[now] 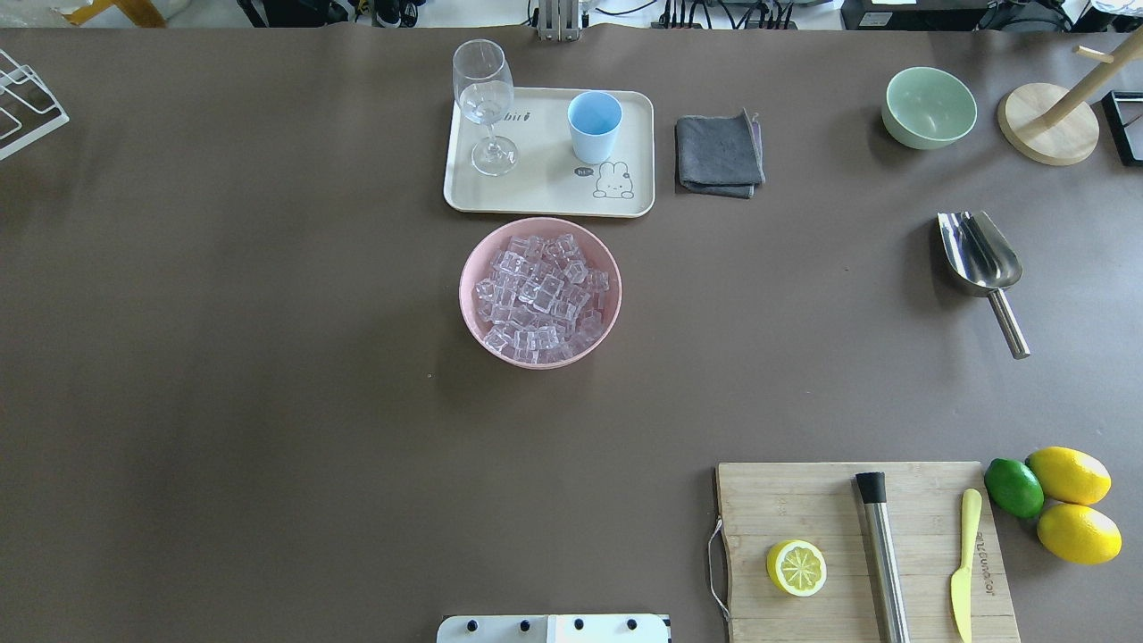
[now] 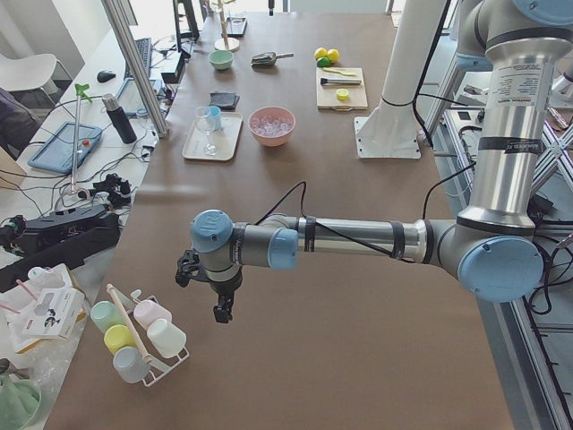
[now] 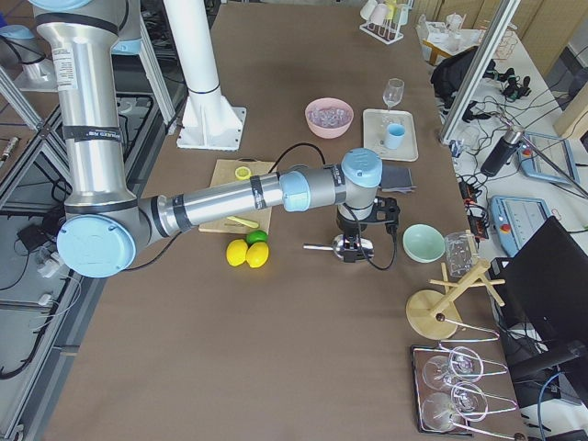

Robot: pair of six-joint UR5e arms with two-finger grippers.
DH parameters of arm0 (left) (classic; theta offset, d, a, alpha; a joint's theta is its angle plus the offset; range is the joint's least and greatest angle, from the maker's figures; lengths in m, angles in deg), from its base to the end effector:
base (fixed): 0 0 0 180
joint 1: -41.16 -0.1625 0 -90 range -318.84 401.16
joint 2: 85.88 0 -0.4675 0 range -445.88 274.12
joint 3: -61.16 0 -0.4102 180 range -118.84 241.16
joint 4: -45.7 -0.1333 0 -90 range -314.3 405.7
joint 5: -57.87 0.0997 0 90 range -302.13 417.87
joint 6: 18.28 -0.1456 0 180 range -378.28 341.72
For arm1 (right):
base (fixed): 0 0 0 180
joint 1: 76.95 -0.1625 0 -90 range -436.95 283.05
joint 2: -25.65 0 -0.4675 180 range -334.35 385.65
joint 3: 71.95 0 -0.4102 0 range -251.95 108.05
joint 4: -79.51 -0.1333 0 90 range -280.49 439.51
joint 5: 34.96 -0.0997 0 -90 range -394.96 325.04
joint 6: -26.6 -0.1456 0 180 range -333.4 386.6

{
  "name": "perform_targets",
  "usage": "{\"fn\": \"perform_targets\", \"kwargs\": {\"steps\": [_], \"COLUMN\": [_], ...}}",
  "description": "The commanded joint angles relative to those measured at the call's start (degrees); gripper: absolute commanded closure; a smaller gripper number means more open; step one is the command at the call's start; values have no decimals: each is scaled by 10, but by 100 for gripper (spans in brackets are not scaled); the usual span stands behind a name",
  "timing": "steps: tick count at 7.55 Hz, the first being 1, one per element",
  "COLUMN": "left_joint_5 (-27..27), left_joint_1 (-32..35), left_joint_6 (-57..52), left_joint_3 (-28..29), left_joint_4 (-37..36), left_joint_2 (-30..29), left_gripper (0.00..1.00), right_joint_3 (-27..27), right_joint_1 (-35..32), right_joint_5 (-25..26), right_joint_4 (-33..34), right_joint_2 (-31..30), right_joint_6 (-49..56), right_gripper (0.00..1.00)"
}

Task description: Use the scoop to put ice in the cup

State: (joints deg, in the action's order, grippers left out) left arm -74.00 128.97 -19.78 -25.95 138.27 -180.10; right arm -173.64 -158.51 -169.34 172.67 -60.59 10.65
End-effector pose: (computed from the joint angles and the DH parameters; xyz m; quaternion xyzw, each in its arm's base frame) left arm -0.0150 -0.5523 0.7206 0.0296 0.3573 0.0422 0.9326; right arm -0.0490 -0.5443 0.6002 0.0176 -0.3880 0.0199 0.9213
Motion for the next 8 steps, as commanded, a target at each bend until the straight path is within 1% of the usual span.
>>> {"fn": "perform_targets", "kwargs": {"steps": [1, 5, 6, 7, 8], "left_joint_5": [-1, -1, -1, -3, -26], "left_joint_1": [0, 0, 0, -8, -26], "left_joint_6": [1, -4, -6, -6, -7], "left_joint_3": [1, -9, -12, -15, -19], "left_joint_4": [0, 1, 11, 30, 30], "left_joint_2": [0, 0, 0, 0, -1], "left_gripper": [1, 1, 1, 1, 1], "right_joint_3": [-11, -11, -9, -18, -25], "right_joint_1": [-2, -2, -2, -2, -2], "right_joint_5": [-3, -2, -1, -1, 3], "right_joint_4": [0, 0, 0, -3, -24], "right_joint_2": [-10, -13, -13, -30, -41], "right_joint_6": [0, 0, -5, -4, -12], "right_gripper": [0, 0, 0, 0, 0]}}
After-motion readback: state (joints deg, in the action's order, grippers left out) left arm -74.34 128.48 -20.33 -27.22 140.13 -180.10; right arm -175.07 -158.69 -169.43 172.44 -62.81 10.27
